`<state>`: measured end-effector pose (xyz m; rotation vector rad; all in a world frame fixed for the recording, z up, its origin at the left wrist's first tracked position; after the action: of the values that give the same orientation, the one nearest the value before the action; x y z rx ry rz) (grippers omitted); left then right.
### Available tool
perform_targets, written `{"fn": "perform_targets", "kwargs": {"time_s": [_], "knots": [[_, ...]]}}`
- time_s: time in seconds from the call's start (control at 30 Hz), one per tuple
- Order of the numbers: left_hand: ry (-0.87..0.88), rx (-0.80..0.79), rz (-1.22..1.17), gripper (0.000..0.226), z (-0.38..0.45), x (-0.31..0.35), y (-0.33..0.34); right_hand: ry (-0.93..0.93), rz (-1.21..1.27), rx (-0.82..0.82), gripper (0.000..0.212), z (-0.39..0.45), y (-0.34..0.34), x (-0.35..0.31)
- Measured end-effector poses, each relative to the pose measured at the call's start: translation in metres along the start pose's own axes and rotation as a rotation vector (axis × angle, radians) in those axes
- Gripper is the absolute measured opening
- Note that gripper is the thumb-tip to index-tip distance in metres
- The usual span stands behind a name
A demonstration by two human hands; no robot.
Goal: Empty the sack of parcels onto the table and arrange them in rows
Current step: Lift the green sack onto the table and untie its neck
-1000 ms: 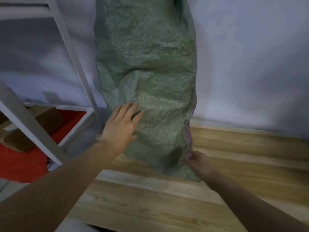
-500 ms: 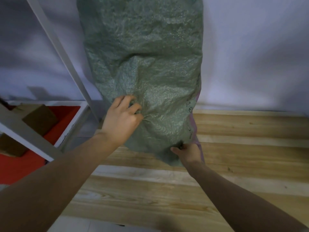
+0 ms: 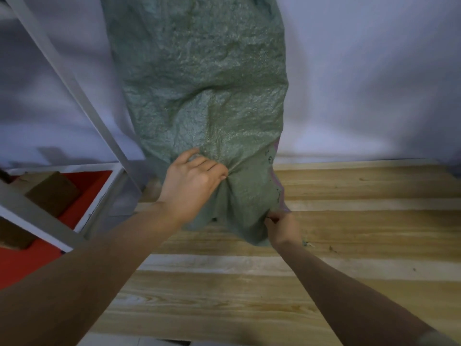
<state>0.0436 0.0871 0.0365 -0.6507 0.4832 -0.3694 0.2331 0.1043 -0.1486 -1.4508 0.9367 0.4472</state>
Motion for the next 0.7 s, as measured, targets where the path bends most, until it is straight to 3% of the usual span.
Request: {"fn": "perform_targets", "kwargs": {"time_s": [0.23,0.37,0.47,0.53,0.7], "knots": [[-0.003,0.043,-0.011,0.021,0.052,0.062,-0.009,-0.032,0.175,0.092,0.013,-0.007,-0.068,0.022],[-0.040,0.019,-0.015,0.019,0.087,0.102,-0.019,-0.118,0.328,0.101,0.047,-0.032,-0.118,0.029],[-0.119,-0.009,-0.036,0.010,0.116,0.132,-0.031,-0.175,0.277,0.068,0.083,-0.048,-0.153,0.039],[-0.201,-0.077,-0.064,0.016,0.134,0.150,-0.035,-0.184,0.200,0.092,0.106,-0.057,-0.174,0.045],[-0.400,-0.059,-0.175,0.019,0.169,0.184,-0.039,-0.214,0.070,0.165,0.115,-0.075,-0.226,0.057]]}}
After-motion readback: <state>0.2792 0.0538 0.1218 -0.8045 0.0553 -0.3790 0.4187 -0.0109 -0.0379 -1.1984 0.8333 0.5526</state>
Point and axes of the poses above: each hand's wrist, its own z-axis towards the middle knuckle, its own y-axis out of the palm, x = y × z, the point moved 6 cm from there along z, towards the middle knuckle, and after that the axes turned 7 degrees about x, right-handed, at the moved point
